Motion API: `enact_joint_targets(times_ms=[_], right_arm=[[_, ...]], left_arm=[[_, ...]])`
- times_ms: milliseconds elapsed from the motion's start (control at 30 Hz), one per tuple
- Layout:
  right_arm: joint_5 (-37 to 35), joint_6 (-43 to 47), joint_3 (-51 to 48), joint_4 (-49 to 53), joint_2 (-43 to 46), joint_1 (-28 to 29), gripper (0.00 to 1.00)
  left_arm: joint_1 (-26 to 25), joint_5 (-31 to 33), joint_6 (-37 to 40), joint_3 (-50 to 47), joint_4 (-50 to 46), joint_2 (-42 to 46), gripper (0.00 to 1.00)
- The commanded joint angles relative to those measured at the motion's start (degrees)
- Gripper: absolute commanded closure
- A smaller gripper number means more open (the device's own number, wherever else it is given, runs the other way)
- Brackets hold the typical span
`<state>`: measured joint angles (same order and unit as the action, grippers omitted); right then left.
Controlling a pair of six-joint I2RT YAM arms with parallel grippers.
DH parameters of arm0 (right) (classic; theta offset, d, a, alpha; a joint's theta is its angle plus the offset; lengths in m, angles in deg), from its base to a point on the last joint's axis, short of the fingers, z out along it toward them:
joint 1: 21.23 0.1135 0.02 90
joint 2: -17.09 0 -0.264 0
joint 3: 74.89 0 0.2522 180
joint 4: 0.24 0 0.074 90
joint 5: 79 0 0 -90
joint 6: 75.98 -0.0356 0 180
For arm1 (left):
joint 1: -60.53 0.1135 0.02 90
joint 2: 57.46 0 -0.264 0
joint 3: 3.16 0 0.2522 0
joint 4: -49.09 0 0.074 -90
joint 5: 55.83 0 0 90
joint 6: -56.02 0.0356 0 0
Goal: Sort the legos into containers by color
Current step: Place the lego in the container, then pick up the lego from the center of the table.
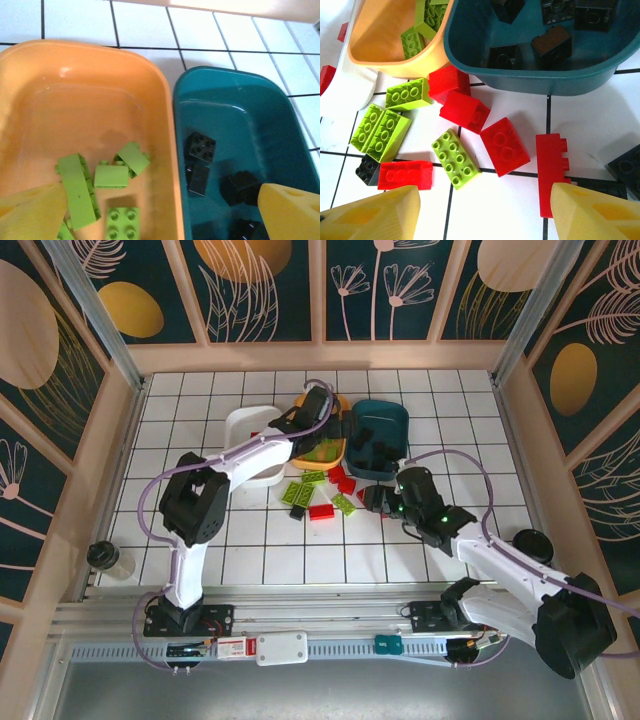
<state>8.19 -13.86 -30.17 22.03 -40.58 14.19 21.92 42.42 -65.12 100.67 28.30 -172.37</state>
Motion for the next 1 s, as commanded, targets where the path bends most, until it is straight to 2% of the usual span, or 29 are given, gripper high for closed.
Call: enact_joint_targets(times_ms=[0, 233, 367, 433, 700, 967], right_arm=[[-4.01, -2.29, -1.63, 2.62, 1.05, 0.7, 0.3], [-6.09, -4.34, -3.11, 3.36, -2.72, 1.11, 0.38], [-5.7, -5.4, -5.51, 2.18, -2.84, 1.3, 0.38], [-4.99, -5.28, -5.96, 1.73, -3.96, 1.3, 0.42], [-3.63, -4.67, -5.93, -0.94, -9.16, 1.31, 0.45], [-7.36, -1.89, -2.31, -3.22, -15.88, 0.18, 0.53]], left_arm=[[-0.13, -4.55, -2.46, -6.39, 4.1, 9.14, 0.01], [-2.97, -6.3, -5.15, -25.9, 10.09, 24.72, 0.01], [-4.6, -4.88, -6.75, -36.23, 11.36, 30.82, 0.01], [-4.72, -4.75, -7.98, -40.51, 12.19, 32.82, 0.01], [-4.78, -3.89, -9.12, -46.37, 12.22, 33.57, 0.01], [-4.72, -3.75, -9.51, -47.7, 12.21, 33.56, 0.01]])
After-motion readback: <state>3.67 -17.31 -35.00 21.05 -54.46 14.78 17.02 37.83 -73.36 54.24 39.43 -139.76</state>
